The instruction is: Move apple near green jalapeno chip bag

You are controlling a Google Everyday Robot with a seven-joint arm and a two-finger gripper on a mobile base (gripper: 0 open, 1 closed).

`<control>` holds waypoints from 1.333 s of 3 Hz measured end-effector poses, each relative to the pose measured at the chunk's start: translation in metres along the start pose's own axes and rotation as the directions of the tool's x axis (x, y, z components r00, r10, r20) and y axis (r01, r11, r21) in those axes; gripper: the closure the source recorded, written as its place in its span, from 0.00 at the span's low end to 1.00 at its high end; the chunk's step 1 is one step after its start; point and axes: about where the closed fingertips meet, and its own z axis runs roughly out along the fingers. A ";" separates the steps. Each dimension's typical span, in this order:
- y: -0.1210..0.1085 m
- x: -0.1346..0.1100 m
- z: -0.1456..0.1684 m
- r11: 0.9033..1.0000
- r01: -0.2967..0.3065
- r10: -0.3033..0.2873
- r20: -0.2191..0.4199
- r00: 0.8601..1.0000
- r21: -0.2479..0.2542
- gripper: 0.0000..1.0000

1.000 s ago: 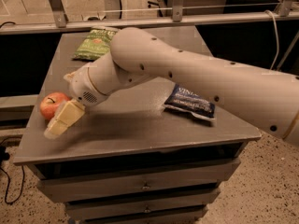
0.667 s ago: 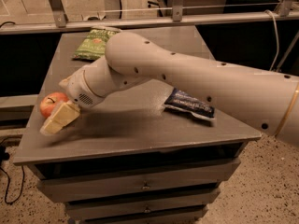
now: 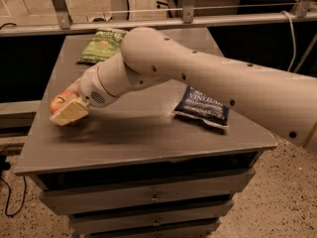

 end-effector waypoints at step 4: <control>-0.024 0.016 -0.075 0.988 0.021 -0.017 -0.031 0.999 0.153 1.00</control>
Offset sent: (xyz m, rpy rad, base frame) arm 0.0128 -0.0508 0.0231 -0.0264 -0.0606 -0.0564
